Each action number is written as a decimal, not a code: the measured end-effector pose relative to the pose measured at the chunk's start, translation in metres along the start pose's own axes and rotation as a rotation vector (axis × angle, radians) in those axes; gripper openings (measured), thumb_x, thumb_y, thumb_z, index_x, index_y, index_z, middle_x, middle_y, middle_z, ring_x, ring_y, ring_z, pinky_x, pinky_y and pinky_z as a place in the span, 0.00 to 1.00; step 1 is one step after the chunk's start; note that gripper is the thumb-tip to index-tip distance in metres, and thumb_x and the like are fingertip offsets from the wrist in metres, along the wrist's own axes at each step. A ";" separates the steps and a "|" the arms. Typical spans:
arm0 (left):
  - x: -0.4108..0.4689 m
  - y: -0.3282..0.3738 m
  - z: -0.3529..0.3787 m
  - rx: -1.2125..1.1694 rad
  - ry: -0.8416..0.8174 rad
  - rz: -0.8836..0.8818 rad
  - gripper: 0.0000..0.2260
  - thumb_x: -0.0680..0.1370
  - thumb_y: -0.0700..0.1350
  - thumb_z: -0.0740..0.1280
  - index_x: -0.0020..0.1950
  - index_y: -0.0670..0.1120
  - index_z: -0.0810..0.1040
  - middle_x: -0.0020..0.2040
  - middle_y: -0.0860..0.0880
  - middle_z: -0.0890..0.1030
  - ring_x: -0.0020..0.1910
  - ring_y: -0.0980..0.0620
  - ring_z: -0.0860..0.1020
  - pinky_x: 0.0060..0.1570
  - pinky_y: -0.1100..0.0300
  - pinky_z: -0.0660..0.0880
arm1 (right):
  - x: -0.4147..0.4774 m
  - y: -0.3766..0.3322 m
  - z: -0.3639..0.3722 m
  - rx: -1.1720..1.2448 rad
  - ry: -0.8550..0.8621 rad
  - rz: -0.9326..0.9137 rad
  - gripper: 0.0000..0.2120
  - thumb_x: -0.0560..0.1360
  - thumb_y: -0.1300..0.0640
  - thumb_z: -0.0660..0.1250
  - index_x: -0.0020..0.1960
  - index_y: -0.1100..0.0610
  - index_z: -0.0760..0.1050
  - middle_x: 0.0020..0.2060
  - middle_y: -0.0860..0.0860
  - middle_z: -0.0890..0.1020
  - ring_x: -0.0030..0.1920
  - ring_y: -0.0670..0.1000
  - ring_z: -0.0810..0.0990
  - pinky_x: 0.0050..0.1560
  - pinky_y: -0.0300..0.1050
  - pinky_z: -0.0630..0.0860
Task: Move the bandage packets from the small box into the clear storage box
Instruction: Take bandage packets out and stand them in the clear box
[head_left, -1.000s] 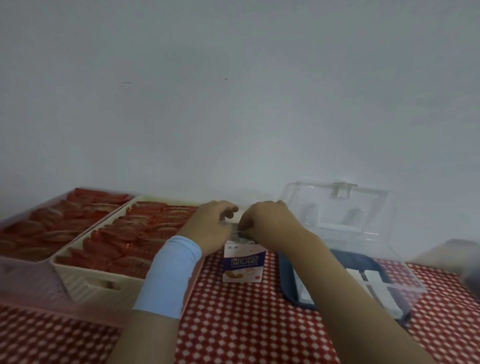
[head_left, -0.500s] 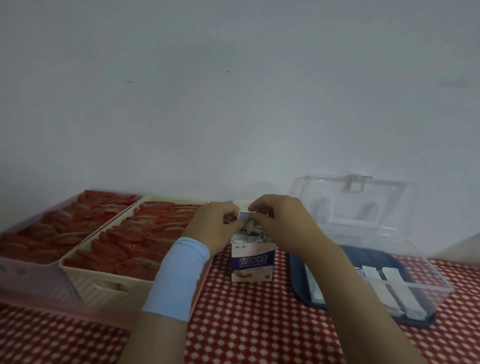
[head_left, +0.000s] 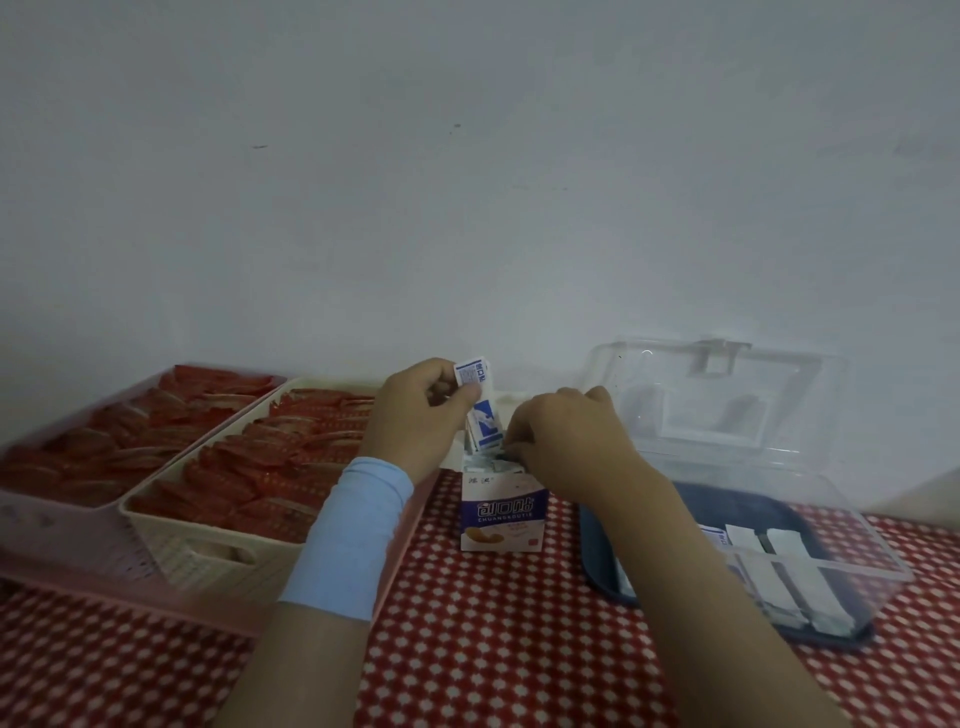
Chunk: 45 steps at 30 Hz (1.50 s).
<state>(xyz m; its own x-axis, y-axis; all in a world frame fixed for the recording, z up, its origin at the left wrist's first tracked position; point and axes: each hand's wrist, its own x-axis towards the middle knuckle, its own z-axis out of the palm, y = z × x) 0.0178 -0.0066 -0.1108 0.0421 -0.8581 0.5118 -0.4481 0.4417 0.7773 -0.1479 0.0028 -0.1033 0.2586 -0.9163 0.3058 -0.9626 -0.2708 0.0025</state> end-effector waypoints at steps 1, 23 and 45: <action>0.000 0.000 0.000 -0.004 0.012 -0.007 0.05 0.78 0.41 0.69 0.43 0.42 0.81 0.39 0.50 0.84 0.33 0.60 0.79 0.35 0.67 0.75 | 0.000 0.001 0.001 0.008 -0.004 0.002 0.11 0.80 0.42 0.63 0.54 0.45 0.81 0.48 0.45 0.83 0.52 0.50 0.77 0.60 0.52 0.65; 0.004 -0.007 -0.003 -0.033 0.074 -0.074 0.07 0.78 0.43 0.68 0.43 0.41 0.78 0.39 0.46 0.84 0.39 0.49 0.84 0.42 0.42 0.82 | -0.009 0.019 -0.009 0.606 -0.006 0.122 0.02 0.75 0.52 0.74 0.43 0.45 0.84 0.41 0.41 0.85 0.44 0.42 0.82 0.49 0.45 0.82; 0.003 -0.001 -0.003 -0.009 0.118 -0.037 0.08 0.79 0.43 0.69 0.42 0.40 0.78 0.38 0.45 0.83 0.38 0.49 0.84 0.41 0.43 0.81 | -0.011 0.018 -0.014 0.929 0.013 0.142 0.06 0.72 0.58 0.77 0.39 0.48 0.84 0.35 0.45 0.86 0.36 0.42 0.84 0.32 0.33 0.76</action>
<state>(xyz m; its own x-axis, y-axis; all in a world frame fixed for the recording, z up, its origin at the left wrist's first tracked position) 0.0207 -0.0085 -0.1091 0.1634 -0.8375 0.5214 -0.4362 0.4127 0.7996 -0.1689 0.0119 -0.0930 0.1377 -0.9569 0.2558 -0.5338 -0.2892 -0.7946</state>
